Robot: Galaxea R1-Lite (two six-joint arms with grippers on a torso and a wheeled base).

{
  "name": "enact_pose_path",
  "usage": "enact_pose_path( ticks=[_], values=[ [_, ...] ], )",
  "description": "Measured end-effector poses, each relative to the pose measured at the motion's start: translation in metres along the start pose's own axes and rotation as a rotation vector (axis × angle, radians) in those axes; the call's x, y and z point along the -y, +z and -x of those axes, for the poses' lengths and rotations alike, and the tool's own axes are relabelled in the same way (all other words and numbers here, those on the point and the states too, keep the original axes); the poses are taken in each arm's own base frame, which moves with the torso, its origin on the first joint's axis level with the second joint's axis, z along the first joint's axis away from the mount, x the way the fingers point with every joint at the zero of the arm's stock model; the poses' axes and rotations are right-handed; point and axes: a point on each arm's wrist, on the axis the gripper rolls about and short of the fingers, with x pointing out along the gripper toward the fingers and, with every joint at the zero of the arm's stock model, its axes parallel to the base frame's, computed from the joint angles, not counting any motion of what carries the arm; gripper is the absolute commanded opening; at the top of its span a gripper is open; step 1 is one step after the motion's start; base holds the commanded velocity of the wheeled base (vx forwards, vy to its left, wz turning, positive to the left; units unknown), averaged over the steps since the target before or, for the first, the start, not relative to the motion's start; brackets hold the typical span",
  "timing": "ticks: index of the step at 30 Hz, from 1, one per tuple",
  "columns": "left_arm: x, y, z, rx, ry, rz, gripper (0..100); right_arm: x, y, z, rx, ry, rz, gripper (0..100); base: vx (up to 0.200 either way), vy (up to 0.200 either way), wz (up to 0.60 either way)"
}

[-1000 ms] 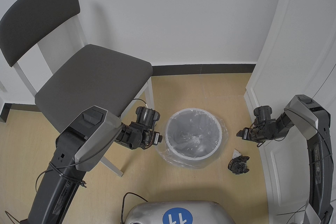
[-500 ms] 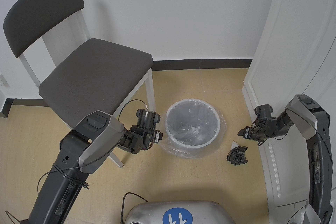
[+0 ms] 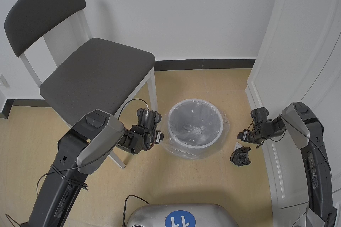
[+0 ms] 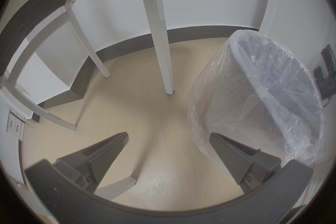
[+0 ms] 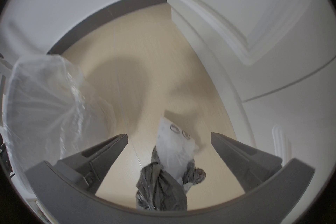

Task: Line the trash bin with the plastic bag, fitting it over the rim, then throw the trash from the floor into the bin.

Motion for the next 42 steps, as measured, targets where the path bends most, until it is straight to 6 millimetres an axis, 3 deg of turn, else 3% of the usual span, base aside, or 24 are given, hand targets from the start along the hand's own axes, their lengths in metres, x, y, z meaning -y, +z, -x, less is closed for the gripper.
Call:
enact_pose_path(
  ticks=[6, 15, 16, 42],
  values=[
    [0.000, 0.001, 0.001, 0.000, 0.000, -0.001, 100, -0.003, -0.009, -0.006, -0.153, -0.044, 0.009, 100, 0.000, 0.000, 0.00],
    [0.000, 0.001, 0.002, -0.001, 0.000, -0.004, 100, -0.028, -0.014, -0.010, -0.216, -0.022, 0.056, 100, 0.000, 0.000, 0.00],
    [0.000, 0.001, 0.002, -0.001, 0.000, -0.007, 100, -0.029, -0.015, -0.011, -0.217, -0.021, 0.057, 0, 0.000, 0.000, 0.00],
    [-0.001, -0.001, 0.002, -0.023, 0.019, -0.021, 100, -0.032, -0.021, -0.015, -0.194, -0.109, -0.002, 0, 0.000, 0.000, 0.00]
  ],
)
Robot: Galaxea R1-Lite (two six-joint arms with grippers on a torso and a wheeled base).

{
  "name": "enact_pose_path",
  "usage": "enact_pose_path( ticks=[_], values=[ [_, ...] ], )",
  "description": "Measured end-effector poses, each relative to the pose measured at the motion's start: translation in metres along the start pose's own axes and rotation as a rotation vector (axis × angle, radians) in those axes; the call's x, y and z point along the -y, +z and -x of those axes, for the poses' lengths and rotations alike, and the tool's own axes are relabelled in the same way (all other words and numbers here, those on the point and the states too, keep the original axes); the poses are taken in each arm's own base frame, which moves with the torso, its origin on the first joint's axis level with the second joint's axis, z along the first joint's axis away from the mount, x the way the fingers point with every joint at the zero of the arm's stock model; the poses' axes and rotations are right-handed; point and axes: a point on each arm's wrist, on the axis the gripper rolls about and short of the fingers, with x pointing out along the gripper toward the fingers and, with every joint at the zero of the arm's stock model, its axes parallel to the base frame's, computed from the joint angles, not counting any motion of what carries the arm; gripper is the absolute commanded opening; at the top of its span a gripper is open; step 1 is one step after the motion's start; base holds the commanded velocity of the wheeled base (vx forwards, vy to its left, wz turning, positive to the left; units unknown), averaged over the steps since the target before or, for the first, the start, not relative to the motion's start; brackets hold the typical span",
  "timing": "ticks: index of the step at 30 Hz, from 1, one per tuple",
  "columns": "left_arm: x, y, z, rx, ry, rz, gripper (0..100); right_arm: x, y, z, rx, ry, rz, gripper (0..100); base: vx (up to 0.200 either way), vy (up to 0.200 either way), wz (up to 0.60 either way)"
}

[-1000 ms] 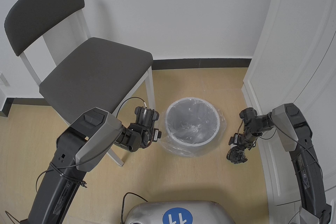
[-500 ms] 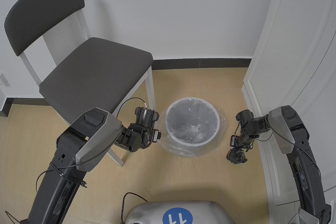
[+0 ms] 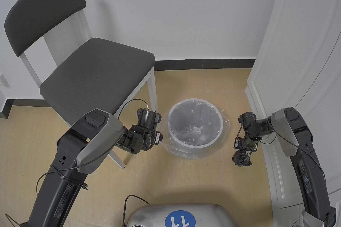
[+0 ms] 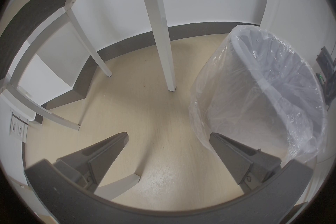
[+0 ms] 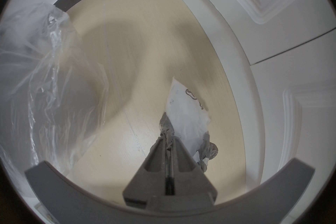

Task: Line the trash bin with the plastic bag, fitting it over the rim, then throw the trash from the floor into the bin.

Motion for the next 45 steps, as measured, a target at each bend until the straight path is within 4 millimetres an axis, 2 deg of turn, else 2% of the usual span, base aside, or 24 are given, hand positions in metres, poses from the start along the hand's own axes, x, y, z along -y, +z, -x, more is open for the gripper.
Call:
enact_pose_path(
  ticks=[6, 13, 16, 20, 28, 33, 38, 45],
  values=[
    [-0.001, 0.002, 0.001, 0.004, 0.001, 0.003, 100, 0.000, 0.003, 0.003, 0.037, -0.048, -0.018, 0, 0.000, 0.000, 0.00],
    [-0.004, 0.009, 0.008, 0.016, 0.007, 0.012, 100, -0.003, 0.019, 0.035, 0.071, 0.000, -0.037, 0, 0.000, 0.000, 0.00],
    [-0.006, 0.015, 0.014, 0.027, 0.009, 0.018, 100, -0.001, 0.023, 0.055, 0.067, 0.022, -0.039, 0, 0.000, 0.000, 0.00],
    [-0.010, 0.026, 0.026, 0.048, 0.008, 0.028, 100, 0.004, 0.033, 0.094, 0.093, 0.054, -0.039, 0, 0.000, 0.000, 0.00],
    [-0.019, 0.049, 0.061, 0.111, -0.008, 0.051, 100, 0.012, 0.038, 0.167, 0.245, 0.150, -0.005, 0, 0.000, 0.000, 0.00],
    [-0.020, 0.058, 0.086, 0.157, -0.028, 0.057, 100, 0.009, 0.028, 0.201, 0.348, 0.219, 0.043, 0, 0.000, 0.000, 0.00],
    [-0.017, 0.065, 0.119, 0.198, -0.100, 0.051, 100, -0.005, 0.009, 0.236, 0.415, 0.294, 0.106, 0, 0.000, 0.000, 0.00],
    [-0.014, 0.071, 0.148, 0.240, -0.184, 0.048, 100, -0.016, -0.005, 0.265, 0.448, 0.351, 0.142, 0, 0.000, 0.000, 0.00]
  ],
)
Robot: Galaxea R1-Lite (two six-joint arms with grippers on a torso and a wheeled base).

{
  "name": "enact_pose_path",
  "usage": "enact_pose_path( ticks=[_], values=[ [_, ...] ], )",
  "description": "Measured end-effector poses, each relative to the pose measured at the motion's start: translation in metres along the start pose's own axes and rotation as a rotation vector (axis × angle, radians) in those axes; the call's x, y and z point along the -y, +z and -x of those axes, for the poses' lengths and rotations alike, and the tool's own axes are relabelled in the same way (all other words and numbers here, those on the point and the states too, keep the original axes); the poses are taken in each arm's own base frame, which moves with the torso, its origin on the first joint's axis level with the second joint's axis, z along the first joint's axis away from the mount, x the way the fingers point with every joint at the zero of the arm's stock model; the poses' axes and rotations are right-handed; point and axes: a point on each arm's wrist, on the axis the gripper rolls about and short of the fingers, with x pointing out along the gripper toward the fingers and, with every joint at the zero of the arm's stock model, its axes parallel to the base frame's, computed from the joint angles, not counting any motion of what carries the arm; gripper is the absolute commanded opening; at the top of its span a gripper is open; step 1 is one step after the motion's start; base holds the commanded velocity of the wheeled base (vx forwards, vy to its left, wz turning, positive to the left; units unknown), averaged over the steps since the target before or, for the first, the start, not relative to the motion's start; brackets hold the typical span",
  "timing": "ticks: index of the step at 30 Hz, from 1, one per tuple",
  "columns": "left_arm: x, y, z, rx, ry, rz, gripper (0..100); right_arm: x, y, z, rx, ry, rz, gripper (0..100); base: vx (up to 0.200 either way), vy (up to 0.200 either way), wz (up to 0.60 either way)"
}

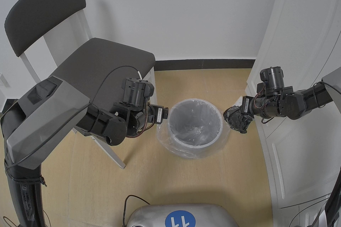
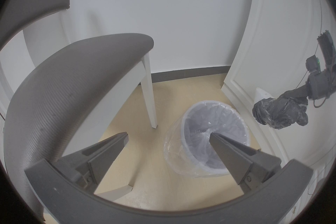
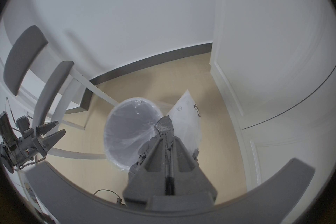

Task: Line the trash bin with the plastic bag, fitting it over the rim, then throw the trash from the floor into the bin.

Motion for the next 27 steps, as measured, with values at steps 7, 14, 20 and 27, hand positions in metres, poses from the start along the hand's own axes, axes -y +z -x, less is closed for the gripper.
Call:
enact_pose_path(
  ticks=[7, 14, 20, 27],
  values=[
    [0.001, 0.012, 0.012, 0.062, -0.011, 0.017, 100, -0.021, 0.009, 0.004, 0.140, 0.091, -0.038, 0, 0.000, 0.000, 0.00],
    [-0.002, 0.030, 0.031, 0.149, -0.016, 0.037, 100, -0.057, -0.007, -0.007, 0.185, 0.208, -0.126, 0, 0.000, 0.000, 0.00],
    [-0.008, 0.048, 0.055, 0.245, -0.020, 0.060, 100, -0.078, -0.026, -0.022, 0.174, 0.267, -0.172, 0, 0.000, 0.000, 0.00],
    [-0.013, 0.058, 0.070, 0.286, -0.020, 0.068, 100, -0.095, -0.040, -0.044, 0.189, 0.335, -0.282, 0, 0.000, 0.000, 0.00]
  ],
)
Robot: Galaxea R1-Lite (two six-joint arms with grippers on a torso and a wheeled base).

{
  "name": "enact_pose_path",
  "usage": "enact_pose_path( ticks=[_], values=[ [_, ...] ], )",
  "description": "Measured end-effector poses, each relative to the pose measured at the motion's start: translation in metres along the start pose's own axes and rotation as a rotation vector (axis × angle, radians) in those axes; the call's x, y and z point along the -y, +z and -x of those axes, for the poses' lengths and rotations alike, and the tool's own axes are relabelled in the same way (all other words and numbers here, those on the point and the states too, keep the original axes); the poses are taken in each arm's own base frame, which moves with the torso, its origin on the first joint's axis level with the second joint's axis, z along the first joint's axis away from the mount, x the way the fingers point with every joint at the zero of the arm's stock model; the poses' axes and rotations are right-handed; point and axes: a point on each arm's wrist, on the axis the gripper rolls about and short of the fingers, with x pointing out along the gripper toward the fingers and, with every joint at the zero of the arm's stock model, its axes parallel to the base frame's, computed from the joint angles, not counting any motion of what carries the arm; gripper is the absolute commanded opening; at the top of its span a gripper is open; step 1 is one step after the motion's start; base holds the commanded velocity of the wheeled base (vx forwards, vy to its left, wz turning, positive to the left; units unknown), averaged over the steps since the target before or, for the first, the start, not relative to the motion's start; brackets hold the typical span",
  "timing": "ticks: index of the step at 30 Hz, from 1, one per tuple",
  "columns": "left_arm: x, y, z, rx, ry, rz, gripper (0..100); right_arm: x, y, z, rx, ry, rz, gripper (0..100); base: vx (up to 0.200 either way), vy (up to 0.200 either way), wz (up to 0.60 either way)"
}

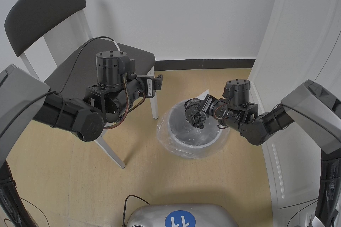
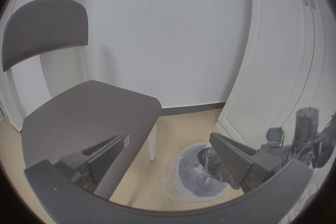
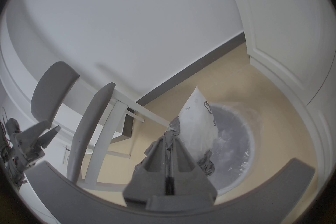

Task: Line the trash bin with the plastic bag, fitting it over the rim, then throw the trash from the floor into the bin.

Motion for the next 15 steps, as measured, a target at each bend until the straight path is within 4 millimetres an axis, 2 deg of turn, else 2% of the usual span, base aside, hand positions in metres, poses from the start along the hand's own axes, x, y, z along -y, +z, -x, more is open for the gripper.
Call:
enact_pose_path(
  ticks=[5, 15],
  values=[
    [-0.002, 0.004, 0.002, 0.011, 0.003, 0.002, 100, 0.006, -0.017, -0.016, -0.026, -0.006, -0.031, 0, 0.000, 0.000, 0.00],
    [-0.003, 0.005, 0.002, 0.014, 0.007, 0.003, 100, 0.021, -0.038, -0.043, -0.028, -0.014, -0.124, 0, 0.000, 0.000, 0.00]
  ],
)
